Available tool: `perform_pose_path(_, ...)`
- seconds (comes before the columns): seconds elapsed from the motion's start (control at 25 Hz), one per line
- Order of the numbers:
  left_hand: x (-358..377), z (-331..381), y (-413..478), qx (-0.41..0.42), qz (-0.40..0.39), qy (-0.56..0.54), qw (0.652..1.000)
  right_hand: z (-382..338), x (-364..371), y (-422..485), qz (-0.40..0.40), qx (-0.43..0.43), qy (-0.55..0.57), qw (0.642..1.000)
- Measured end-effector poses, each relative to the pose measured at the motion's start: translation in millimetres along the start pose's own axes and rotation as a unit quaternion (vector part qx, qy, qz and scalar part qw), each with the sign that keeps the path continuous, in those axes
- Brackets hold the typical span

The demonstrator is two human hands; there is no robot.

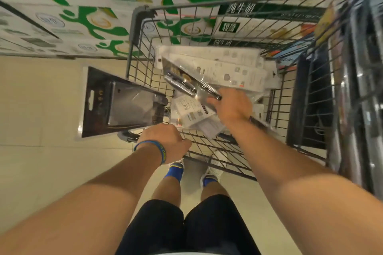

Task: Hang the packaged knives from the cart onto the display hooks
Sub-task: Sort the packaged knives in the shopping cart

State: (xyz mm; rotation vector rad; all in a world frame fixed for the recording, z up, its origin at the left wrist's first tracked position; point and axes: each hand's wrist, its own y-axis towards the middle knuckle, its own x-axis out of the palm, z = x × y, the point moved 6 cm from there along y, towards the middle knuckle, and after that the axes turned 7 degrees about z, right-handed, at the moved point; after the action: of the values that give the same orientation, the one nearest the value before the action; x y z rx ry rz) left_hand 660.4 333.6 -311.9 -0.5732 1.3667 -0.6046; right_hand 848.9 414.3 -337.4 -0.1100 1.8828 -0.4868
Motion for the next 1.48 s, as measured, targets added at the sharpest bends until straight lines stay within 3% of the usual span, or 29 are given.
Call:
perform_pose_path(0.12,-2,1,0,0.002,0.003,-0.009,1.0,1,-45,-43,0.025,0.032,0.098,0.994)
perform_pose_path(0.24,-5,1,-2,-0.002,-0.043,-0.014,0.999,3,-96,-72,0.064,0.045,0.192,0.978)
perform_pose_path(0.36,-23,13,-21,-0.001,-0.039,-0.042,0.998,-2,-151,-89,0.079,0.073,0.346,0.932)
perform_pose_path(0.48,-67,32,-53,-0.025,0.053,-0.277,0.959,-13,-191,-98,0.107,0.152,0.494,0.85)
perform_pose_path(0.6,-111,52,-95,-0.046,0.128,-0.467,0.874,-39,-224,-106,0.103,0.189,0.682,0.699)
perform_pose_path(0.64,-121,63,-107,-0.038,0.113,-0.502,0.857,-49,-235,-109,0.096,0.19,0.733,0.645)
perform_pose_path(0.72,-138,92,-130,-0.007,0.05,-0.555,0.83,-65,-260,-115,0.081,0.183,0.792,0.577)
perform_pose_path(0.8,-161,117,-153,-0.002,0.009,-0.626,0.779,-81,-290,-121,0.043,0.145,0.835,0.53)
perform_pose_path(0.88,-194,134,-167,0.016,0.023,-0.688,0.725,-97,-320,-128,-0.007,0.09,0.86,0.503)
perform_pose_path(1.12,-298,143,-203,0.111,0.155,-0.783,0.593,-111,-381,-170,-0.061,-0.013,0.849,0.525)
perform_pose_path(1.16,-314,139,-208,0.124,0.167,-0.803,0.559,-110,-386,-174,-0.061,-0.016,0.824,0.564)
perform_pose_path(1.28,-355,125,-222,0.14,0.196,-0.834,0.496,-103,-376,-184,-0.096,0.009,0.639,0.763)
perform_pose_path(1.36,-374,117,-231,0.147,0.231,-0.821,0.502,-97,-370,-190,-0.116,0.028,0.596,0.794)
perform_pose_path(1.4,-382,114,-234,0.157,0.267,-0.795,0.522,-89,-376,-189,-0.055,0.025,0.6,0.798)
perform_pose_path(1.48,-395,113,-241,0.186,0.335,-0.738,0.555,-62,-407,-187,0.192,-0.012,0.569,0.8)
